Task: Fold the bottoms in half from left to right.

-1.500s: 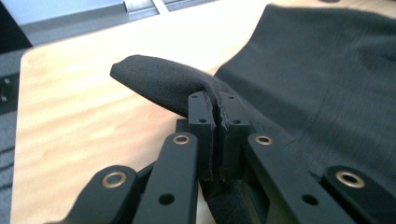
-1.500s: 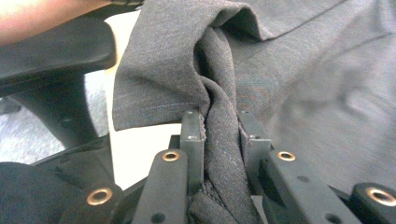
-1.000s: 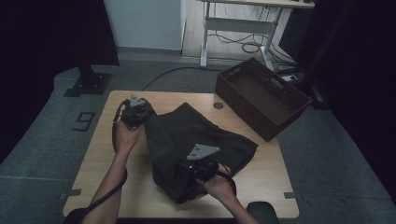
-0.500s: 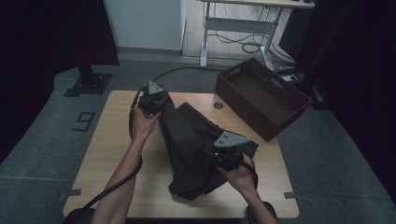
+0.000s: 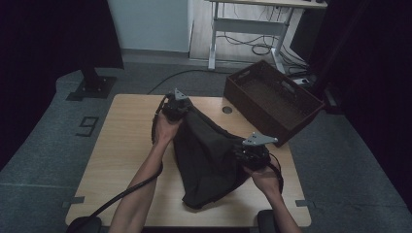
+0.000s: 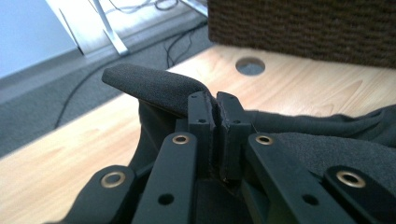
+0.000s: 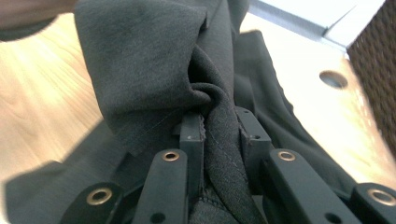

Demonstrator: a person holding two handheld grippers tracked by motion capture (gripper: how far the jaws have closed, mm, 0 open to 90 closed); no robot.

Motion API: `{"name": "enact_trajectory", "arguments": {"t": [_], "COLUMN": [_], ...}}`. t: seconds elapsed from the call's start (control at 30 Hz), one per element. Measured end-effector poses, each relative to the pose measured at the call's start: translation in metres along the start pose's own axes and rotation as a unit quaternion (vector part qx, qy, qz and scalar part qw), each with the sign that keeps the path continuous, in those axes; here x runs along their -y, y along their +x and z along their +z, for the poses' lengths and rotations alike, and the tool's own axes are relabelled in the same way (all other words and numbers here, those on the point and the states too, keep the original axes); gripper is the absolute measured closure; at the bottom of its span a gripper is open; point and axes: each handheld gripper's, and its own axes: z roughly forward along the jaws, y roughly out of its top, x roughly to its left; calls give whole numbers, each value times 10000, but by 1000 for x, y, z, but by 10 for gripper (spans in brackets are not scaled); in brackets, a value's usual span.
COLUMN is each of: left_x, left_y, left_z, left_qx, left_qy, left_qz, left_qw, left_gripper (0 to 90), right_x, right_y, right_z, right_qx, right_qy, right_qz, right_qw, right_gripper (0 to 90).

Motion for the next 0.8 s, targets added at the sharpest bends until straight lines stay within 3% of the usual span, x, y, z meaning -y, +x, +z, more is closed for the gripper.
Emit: {"name": "enact_trajectory", "arguments": {"t": [0.3, 0.5, 0.6, 0.8], "left_x": [12, 13, 14, 15], "left_y": [-10, -13, -12, -4], "left_z": [35, 48, 51, 47], "left_qx": [88, 79, 94, -137], "left_qy": [291, 423, 461, 407], "left_qz": [-74, -32, -107, -324], "left_qw": [9995, 9991, 9988, 9986], "left_gripper": [847, 832, 814, 597], "right_x": [29, 43, 47, 54], "right_y": [-30, -41, -45, -51], "right_z": [20, 29, 34, 42], "right_qx": [161, 206, 230, 272], "right_qy": [400, 553, 607, 815], "right_qz": [250, 333, 354, 324], "right_qw": [9988, 9977, 9973, 9958], "right_gripper": [750, 743, 736, 708]}}
